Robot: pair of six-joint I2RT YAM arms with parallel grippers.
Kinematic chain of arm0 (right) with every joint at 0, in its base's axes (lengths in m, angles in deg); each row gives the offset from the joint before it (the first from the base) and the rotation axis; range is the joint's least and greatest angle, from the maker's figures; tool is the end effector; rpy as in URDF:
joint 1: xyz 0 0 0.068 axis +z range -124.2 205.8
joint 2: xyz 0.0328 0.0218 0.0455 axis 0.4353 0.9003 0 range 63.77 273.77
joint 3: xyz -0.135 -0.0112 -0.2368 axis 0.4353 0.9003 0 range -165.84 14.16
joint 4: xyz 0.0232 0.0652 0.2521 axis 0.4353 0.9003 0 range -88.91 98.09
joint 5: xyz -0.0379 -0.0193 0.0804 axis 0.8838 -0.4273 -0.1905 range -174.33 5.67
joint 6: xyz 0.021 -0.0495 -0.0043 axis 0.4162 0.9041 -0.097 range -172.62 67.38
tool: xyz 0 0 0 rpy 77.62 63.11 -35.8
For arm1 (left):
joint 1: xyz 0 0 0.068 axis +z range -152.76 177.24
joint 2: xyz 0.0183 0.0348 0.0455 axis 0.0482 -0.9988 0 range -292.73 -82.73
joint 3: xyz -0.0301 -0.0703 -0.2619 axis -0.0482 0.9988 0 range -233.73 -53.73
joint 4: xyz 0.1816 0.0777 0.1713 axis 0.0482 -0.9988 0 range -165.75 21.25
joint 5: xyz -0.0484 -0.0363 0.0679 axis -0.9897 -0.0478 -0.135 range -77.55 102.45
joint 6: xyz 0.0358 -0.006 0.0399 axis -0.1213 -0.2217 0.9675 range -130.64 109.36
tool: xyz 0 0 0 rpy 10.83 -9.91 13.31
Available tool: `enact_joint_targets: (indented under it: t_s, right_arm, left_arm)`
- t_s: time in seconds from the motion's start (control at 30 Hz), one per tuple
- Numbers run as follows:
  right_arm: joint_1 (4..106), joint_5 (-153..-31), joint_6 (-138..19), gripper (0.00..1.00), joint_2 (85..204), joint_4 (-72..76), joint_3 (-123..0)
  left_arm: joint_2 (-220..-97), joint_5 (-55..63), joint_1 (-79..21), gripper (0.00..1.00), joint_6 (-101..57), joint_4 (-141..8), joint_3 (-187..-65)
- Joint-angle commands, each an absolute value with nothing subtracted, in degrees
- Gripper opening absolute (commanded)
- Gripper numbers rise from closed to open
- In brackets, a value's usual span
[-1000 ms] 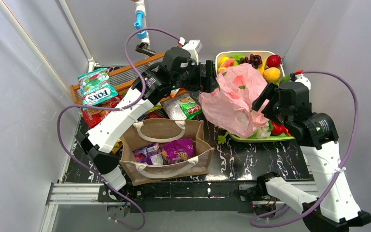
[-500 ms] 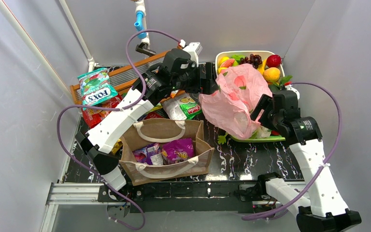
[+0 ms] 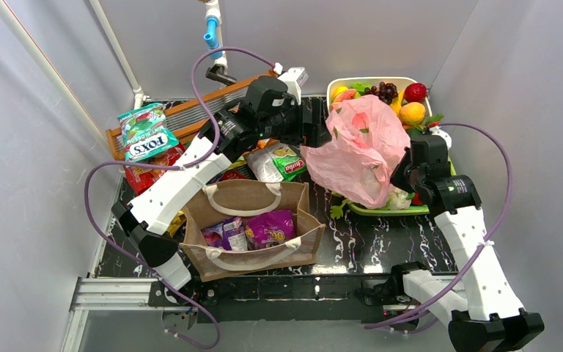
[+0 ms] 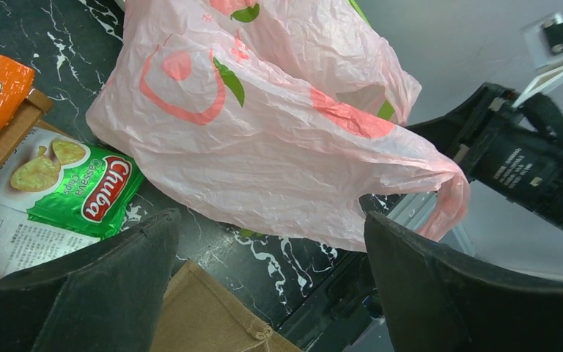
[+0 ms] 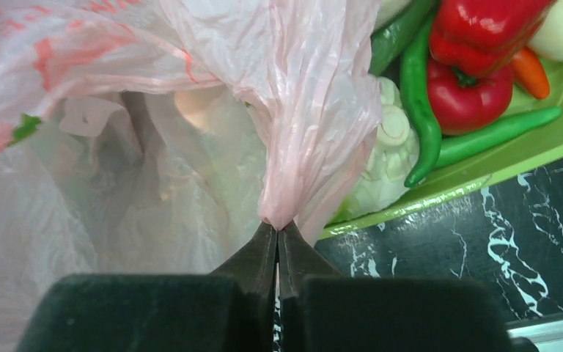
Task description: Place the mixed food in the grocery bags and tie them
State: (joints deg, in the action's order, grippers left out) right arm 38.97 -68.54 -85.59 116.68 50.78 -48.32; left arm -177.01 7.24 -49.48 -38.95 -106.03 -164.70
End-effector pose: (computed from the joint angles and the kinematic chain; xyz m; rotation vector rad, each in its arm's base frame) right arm 0.1728 0.0304 0.3543 0.5271 2.1797 0.1222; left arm 0.2442 -0.2640 0.4661 0.3918 2.0136 -0.9390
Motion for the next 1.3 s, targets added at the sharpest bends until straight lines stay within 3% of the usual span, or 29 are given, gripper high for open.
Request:
enact_joint_targets:
  t_s: [0.0, 0.2, 0.4, 0.7, 1.27]
  right_arm:
    - [38.7, -71.7, -86.7, 0.01, 116.2, 46.7, -57.0]
    - [38.7, -76.5, -92.6, 0.01, 115.3, 44.7, -68.1]
    - [38.8, -79.6, -105.1, 0.01, 112.0, 40.5, -69.2]
    - [38.7, -81.2, -116.1, 0.01, 112.6, 37.5, -69.3]
    - [38.7, -86.8, -125.0, 0.01, 117.0, 36.7, -73.5]
  left_arm:
    - [-175.2, 6.4, -49.6, 0.95, -36.6, -105.3, -167.4]
    - [-180.8, 7.0, -49.7, 0.95, -32.9, -107.2, -180.0]
    - [-184.1, 8.1, -49.6, 0.98, -27.4, -103.5, -183.9]
    - [-183.2, 0.3, -49.7, 0.98, -15.0, -97.4, -172.6]
    - [-178.3, 20.8, -62.7, 0.98, 18.6, -78.9, -151.6]
